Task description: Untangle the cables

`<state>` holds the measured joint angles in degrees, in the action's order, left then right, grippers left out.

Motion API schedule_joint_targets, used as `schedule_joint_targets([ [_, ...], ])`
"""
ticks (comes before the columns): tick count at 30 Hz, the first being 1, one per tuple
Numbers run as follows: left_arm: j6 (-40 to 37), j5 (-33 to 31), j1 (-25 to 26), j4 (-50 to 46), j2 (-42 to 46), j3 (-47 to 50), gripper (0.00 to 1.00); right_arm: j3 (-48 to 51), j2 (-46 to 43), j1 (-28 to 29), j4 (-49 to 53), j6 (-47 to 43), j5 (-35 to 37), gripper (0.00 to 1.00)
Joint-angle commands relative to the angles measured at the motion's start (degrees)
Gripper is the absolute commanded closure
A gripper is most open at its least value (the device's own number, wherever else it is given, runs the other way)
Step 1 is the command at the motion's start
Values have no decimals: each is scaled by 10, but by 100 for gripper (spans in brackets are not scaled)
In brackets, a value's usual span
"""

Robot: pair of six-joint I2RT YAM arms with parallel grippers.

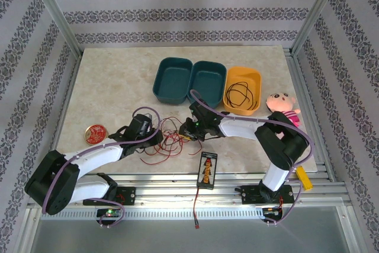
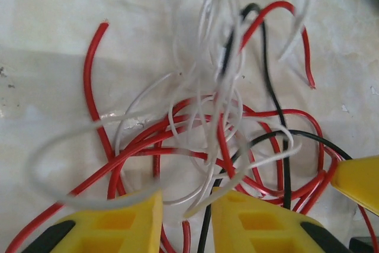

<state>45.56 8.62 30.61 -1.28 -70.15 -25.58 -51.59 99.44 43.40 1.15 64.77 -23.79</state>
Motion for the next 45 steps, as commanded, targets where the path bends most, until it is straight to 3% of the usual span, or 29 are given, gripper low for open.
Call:
schedule_joint_targets([
  [1,8,2,-10,33,-12,6,76,-4,14,5,-68,16,-19,89],
  [6,2,2,-9,41,-22,-3,86,-39,14,3,-55,-12,-10,100],
  [15,-7,4,-10,46,-9,-7,90,-69,-41,-13,-27,-70,37,100],
  [31,-71,106,-8,17,141,-62,93,-145,-133,-19,92,-219,153,100],
  [38,-88,190,-6,42,143,-63,96,-196,-161,-20,151,-279,206,100],
  [45,-112,217,3,50,132,-49,98,-226,-194,-23,171,-313,237,100],
])
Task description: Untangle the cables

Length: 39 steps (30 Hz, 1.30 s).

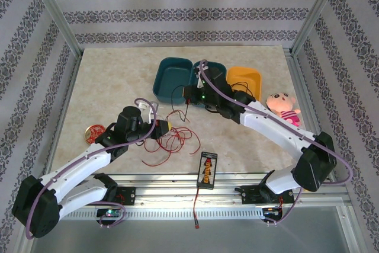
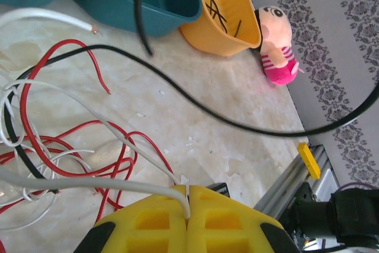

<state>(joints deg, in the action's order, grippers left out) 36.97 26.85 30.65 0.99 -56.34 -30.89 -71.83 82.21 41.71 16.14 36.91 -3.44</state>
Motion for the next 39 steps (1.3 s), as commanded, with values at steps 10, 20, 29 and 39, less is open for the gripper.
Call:
schedule_joint_targets([
  [10,-54,123,17,41,-67,9,98,-82,-47,-23,58,-84,84,100],
  [20,-64,137,22,78,-150,54,98,-156,-57,-27,83,-130,113,100],
  [29,-86,102,22,94,-206,67,99,-255,-39,-27,127,-174,143,100],
  [39,-78,56,22,109,-256,69,99,-367,-33,-26,200,-214,194,100],
])
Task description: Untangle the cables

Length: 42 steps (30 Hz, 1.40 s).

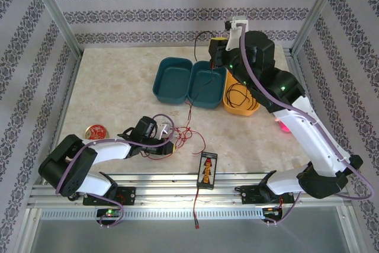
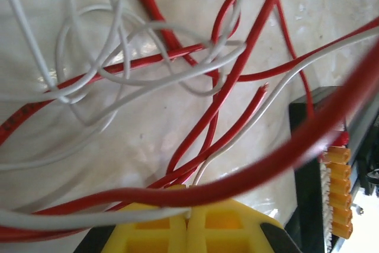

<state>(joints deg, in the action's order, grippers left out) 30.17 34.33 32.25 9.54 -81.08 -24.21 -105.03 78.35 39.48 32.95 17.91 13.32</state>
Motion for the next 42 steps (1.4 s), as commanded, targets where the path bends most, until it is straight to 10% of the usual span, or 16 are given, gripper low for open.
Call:
schedule_joint_targets([
  [1,-9,-24,6,26,-12,2,99,-49,10,-4,42,-27,28,100],
  [15,0,-92,6,72,-47,-13,99,-285,129,40,156,-144,122,100],
  [24,11,-98,5,43,20,-2,82,-228,122,32,129,-191,246,100],
  [42,4,-183,5,-306,193,-78,48,-37,82,-190,74,-68,89,100],
])
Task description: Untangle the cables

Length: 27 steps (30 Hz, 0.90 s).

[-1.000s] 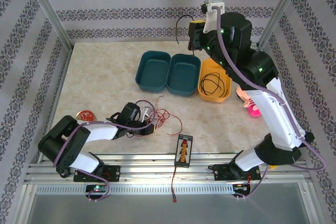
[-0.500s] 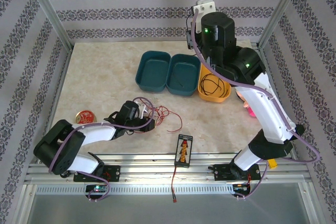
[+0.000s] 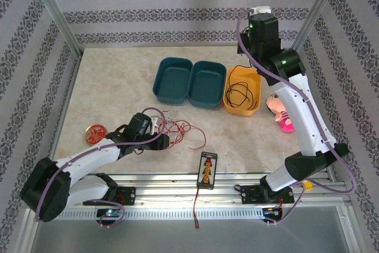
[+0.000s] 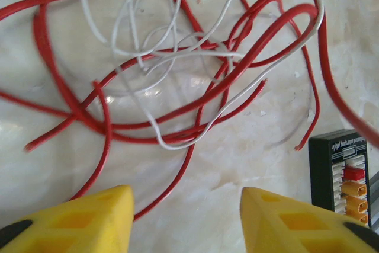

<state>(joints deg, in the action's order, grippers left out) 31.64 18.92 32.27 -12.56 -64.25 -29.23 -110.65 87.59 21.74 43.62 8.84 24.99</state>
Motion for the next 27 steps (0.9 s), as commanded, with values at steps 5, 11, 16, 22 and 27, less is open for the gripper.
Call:
schedule_joint_targets([
  [5,-38,-93,2,-204,49,-75,43,53,-1,-46,-49,21,-22,100],
  [11,-50,-143,1,-253,68,-98,36,91,9,-80,-85,23,-15,100],
  [16,-37,-161,1,-248,85,-101,18,107,29,-97,-109,23,-12,100],
  [22,-23,-196,0,-247,116,-107,1,141,56,-109,-137,32,-38,100],
  [27,-14,-229,0,-244,148,-109,1,176,83,-112,-148,52,-67,100],
])
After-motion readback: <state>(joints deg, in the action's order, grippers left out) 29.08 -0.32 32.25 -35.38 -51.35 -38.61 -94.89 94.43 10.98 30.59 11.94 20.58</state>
